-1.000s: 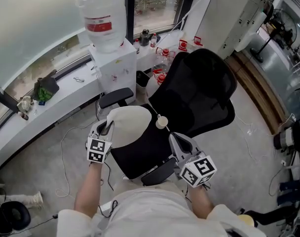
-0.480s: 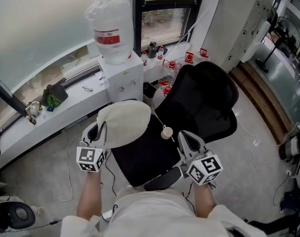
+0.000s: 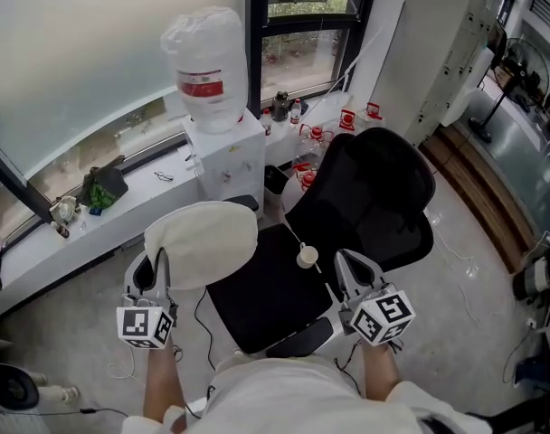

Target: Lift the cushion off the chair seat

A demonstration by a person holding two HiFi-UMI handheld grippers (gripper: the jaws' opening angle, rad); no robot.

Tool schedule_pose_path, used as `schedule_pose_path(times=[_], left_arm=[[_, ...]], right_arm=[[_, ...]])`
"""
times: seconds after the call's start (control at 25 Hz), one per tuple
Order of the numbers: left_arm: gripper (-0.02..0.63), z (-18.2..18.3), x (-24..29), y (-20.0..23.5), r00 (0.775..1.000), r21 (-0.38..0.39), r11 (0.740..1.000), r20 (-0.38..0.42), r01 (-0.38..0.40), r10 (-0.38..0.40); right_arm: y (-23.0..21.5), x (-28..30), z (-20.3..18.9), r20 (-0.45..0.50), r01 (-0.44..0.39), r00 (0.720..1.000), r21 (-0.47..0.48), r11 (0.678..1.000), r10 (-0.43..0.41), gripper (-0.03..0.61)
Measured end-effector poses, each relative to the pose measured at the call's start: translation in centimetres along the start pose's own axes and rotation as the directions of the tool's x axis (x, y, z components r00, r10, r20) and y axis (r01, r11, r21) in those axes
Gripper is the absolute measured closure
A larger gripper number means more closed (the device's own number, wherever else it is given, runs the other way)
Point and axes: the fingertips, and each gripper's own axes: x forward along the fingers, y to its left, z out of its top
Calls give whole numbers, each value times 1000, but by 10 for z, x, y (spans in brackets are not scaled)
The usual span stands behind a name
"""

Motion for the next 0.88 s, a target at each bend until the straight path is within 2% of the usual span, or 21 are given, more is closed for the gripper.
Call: schedule_pose_path(times=[0.4, 0.6, 0.88], left_arm=[[551, 10, -59, 29, 992, -48, 992, 29, -119, 120], [551, 14, -68, 37, 991, -49, 991, 39, -122, 124], [551, 14, -79, 43, 991, -52, 992, 69, -115, 118]], right_arm=[[-15, -13, 8, 0, 83, 997, -40, 996, -83, 574], [-18, -17, 3, -17, 124, 992, -35, 992, -125, 575], [0, -13, 2, -11, 113, 993, -52, 992, -114, 574]])
